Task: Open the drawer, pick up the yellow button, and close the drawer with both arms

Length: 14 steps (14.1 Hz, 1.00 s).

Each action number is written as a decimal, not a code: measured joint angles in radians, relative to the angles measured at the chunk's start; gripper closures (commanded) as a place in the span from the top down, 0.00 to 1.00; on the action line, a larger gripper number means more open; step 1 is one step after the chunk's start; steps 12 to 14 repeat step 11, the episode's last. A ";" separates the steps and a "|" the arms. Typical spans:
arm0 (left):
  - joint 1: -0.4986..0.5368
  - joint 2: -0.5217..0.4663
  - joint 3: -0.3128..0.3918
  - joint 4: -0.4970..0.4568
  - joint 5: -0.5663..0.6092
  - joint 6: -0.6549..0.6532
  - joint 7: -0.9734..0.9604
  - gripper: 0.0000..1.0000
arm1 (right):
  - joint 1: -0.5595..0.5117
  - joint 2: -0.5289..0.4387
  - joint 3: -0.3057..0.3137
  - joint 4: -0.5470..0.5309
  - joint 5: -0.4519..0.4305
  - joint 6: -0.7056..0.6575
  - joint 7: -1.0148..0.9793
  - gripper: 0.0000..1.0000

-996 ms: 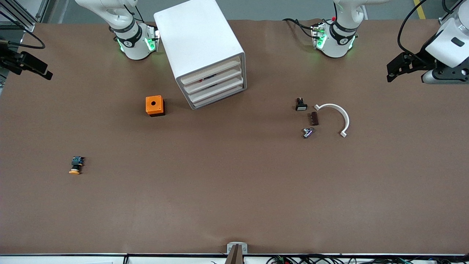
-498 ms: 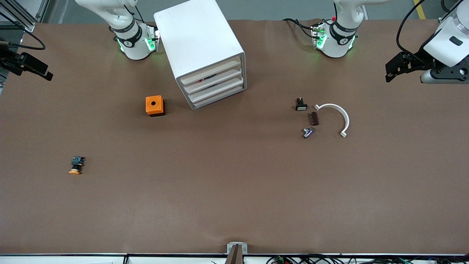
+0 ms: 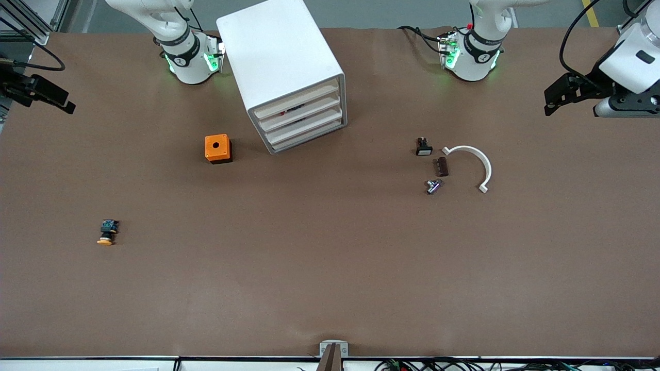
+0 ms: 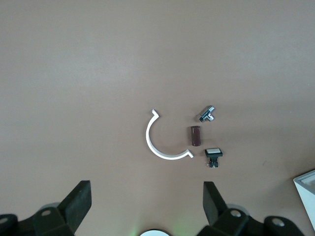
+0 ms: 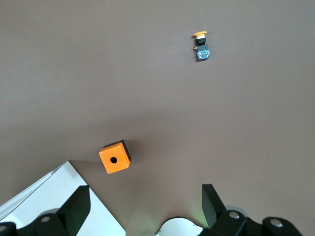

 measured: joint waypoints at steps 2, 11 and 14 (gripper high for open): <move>0.000 0.009 -0.001 0.012 0.000 0.000 0.000 1.00 | 0.000 0.000 0.000 0.000 0.000 0.000 0.000 1.00; 0.000 0.031 -0.001 0.021 0.000 -0.040 0.000 1.00 | 0.000 0.000 0.000 0.001 0.000 0.000 0.000 1.00; 0.000 0.031 -0.001 0.021 0.000 -0.040 0.000 1.00 | 0.000 0.000 0.000 0.001 0.000 0.000 0.000 1.00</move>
